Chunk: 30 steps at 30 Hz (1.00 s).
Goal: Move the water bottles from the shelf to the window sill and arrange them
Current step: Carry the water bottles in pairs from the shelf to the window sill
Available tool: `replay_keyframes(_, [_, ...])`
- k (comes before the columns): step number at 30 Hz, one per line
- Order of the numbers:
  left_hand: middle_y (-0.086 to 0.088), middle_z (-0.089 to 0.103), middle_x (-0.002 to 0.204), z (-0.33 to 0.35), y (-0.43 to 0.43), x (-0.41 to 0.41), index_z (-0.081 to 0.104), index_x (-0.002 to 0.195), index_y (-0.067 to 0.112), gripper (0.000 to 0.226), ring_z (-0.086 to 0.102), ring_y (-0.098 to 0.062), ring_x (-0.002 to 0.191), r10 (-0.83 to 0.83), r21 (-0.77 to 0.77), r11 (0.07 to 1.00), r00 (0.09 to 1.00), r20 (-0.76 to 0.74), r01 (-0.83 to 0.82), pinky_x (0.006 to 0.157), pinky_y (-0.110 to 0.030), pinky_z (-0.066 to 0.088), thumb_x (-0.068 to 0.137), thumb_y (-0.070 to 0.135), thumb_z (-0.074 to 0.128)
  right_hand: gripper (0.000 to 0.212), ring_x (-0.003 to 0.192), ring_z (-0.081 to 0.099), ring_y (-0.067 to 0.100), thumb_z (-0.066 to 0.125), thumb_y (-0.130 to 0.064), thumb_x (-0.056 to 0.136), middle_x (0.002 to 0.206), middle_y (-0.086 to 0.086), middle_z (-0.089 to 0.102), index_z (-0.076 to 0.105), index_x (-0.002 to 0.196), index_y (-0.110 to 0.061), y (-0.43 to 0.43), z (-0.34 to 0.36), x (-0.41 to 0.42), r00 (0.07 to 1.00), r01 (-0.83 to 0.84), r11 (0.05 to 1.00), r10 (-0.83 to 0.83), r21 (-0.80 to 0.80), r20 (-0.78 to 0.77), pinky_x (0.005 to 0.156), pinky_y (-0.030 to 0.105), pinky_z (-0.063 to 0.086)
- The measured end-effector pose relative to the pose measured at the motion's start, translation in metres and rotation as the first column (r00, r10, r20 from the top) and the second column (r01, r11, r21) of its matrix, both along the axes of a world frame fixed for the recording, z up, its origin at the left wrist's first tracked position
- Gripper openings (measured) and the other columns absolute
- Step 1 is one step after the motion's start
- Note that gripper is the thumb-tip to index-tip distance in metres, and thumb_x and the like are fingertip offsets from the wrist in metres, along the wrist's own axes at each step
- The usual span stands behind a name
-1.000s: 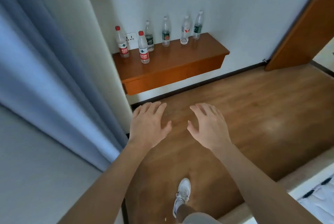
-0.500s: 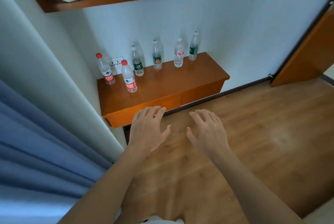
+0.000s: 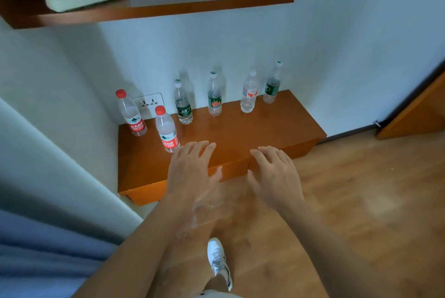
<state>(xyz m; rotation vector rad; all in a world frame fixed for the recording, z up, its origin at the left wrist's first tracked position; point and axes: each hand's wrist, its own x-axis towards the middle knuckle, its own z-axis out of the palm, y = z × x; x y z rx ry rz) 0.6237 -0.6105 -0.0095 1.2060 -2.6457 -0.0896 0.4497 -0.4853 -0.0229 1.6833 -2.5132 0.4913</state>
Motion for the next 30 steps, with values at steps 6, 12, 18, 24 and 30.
replay_keyframes(6, [0.006, 0.039, 0.153, -0.008, -0.088, -0.025, 0.034, 0.147, 0.033, 0.064, 0.033, -0.018, 0.142, 0.018, 0.034, 0.999, 1.0, 0.007, -0.019, 0.117, -0.046, 0.029, 0.091, 0.062, 0.044, 0.051, 0.135, 0.048, 0.021, 0.055, -0.05, 0.091, 0.141, -0.001, 0.057, 0.053, 0.137, -0.027, -0.107, 0.006, -0.045, 0.998, -0.058, 0.997, 0.059, 0.041, -0.024, 0.113, 0.046, 0.041])
replay_keyframes(12, [0.003, 0.052, 0.144, -0.019, -0.145, -0.01, 0.049, 0.139, 0.029, 0.062, 0.046, -0.021, 0.134, 0.151, 0.048, 0.988, 0.988, -0.018, -0.15, 0.109, -0.047, 0.04, 0.086, 0.061, 0.05, 0.051, 0.134, 0.049, 0.021, 0.057, -0.046, 0.091, 0.139, 0.001, 0.057, 0.054, 0.137, -0.023, -0.191, 0.0, -0.052, 0.988, -0.155, 0.987, 0.155, 0.038, 0.001, 0.113, 0.045, 0.042])
replay_keyframes(18, [0.002, 0.059, 0.137, -0.031, -0.155, 0.024, 0.056, 0.132, 0.026, 0.058, 0.052, -0.021, 0.128, 0.294, 0.042, 0.956, 0.938, -0.184, -0.291, 0.103, -0.046, 0.046, 0.082, 0.056, 0.057, 0.05, 0.134, 0.05, 0.021, 0.054, -0.046, 0.091, 0.139, 0.0, 0.057, 0.054, 0.136, -0.023, -0.246, -0.016, -0.045, 0.95, -0.303, 0.951, 0.297, 0.061, 0.093, 0.11, 0.047, 0.045])
replay_keyframes(24, [0.003, 0.056, 0.139, -0.051, -0.156, 0.052, 0.051, 0.135, 0.027, 0.064, 0.049, -0.024, 0.131, 0.548, 0.096, 0.835, 0.836, -0.045, -0.542, 0.102, -0.052, 0.046, 0.083, 0.064, 0.048, 0.048, 0.127, 0.055, 0.021, 0.059, -0.044, 0.091, 0.134, 0.002, 0.06, 0.055, 0.134, -0.022, -0.29, -0.036, -0.055, 0.903, -0.412, 0.909, 0.399, 0.062, 0.158, 0.103, 0.044, 0.051])
replay_keyframes(30, [0.001, 0.058, 0.136, -0.07, -0.17, 0.04, 0.052, 0.134, 0.026, 0.069, 0.054, -0.024, 0.126, 0.662, 0.189, 0.743, 0.747, -0.061, -0.642, 0.098, -0.051, 0.049, 0.079, 0.068, 0.048, 0.051, 0.132, 0.051, 0.02, 0.064, -0.043, 0.092, 0.14, 0.001, 0.057, 0.054, 0.138, -0.023, -0.326, -0.051, -0.07, 0.881, -0.416, 0.903, 0.369, 0.111, 0.297, 0.103, 0.036, 0.046])
